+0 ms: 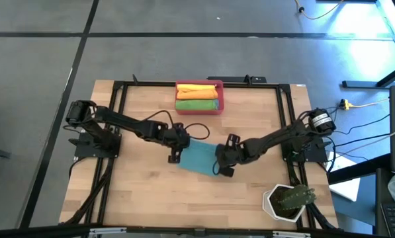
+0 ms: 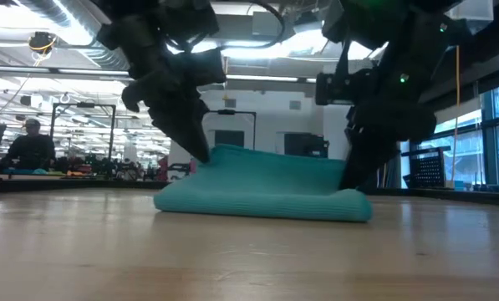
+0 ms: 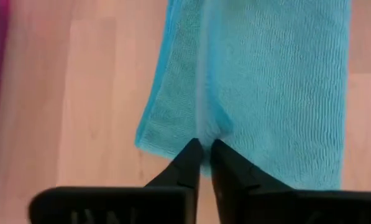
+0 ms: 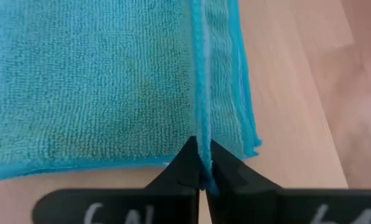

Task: Roll microfiber towels into tight, uniform cylinder then place into a basket
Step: Fold the blue microfiber towel, then roll the blue microfiber towel

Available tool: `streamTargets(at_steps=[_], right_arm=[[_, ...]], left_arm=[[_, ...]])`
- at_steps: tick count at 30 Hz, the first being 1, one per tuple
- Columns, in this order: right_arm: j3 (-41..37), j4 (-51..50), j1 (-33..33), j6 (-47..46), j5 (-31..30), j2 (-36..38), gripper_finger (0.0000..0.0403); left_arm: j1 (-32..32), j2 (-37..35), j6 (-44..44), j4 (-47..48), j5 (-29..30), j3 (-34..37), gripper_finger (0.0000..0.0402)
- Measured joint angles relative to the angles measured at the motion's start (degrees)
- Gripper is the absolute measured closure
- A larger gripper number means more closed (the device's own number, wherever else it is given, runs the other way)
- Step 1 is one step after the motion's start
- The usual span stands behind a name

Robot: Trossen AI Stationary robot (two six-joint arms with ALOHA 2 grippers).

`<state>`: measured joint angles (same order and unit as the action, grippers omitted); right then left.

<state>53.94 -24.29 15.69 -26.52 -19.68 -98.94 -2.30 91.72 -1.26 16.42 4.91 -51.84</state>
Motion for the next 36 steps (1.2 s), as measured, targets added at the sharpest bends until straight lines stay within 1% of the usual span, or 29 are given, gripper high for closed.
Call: streamTargets(at_steps=[5,10,15,19,22,25,28,31,33,36], right_arm=[[-0.88,1.3,-0.59,0.0,-0.34,0.0,0.037],[-0.88,1.44,-0.57,0.64,-3.72,0.06,0.0337],[-0.86,1.12,-0.57,1.49,-6.98,0.22,0.0286],[-0.29,-1.39,-0.72,1.53,-7.69,0.22,0.0248],[0.78,-3.43,-0.79,1.43,-7.7,0.22,0.0231],[2.46,-8.36,-0.79,1.75,-7.69,0.22,0.0227],[3.98,-16.37,-0.79,1.11,-7.72,0.97,0.023],[4.26,-21.26,-0.79,-0.6,-7.7,2.97,0.0238],[4.26,-22.48,-0.58,-1.48,-7.33,4.82,0.0243],[3.72,-21.45,0.46,0.28,-4.06,8.23,0.0252]], left_arm=[[0.9,0.0,-1.43,-1.61,2.5,0.03,0.0325],[1.69,0.0,-1.44,-1.6,6.35,0.03,0.0287],[1.65,0.02,-2.37,-0.27,10.67,-0.76,0.0278],[1.54,0.02,-2.42,0.99,10.6,-3.73,0.0281],[0.99,0.02,-4.38,0.89,10.31,-6.22,0.028],[0.37,0.02,-5.49,-0.18,9.67,-7.85,0.0281],[0.38,-0.12,-1.76,-2.77,9.15,-9.74,0.0287],[0.22,-1.57,-1.16,-3.53,5.97,-12.02,0.0293],[-0.5,-3.54,-1.99,-3.01,4.73,-12.36,0.0297],[-1.54,-6.66,-2.34,-4.99,4.47,-12.68,0.0303]])
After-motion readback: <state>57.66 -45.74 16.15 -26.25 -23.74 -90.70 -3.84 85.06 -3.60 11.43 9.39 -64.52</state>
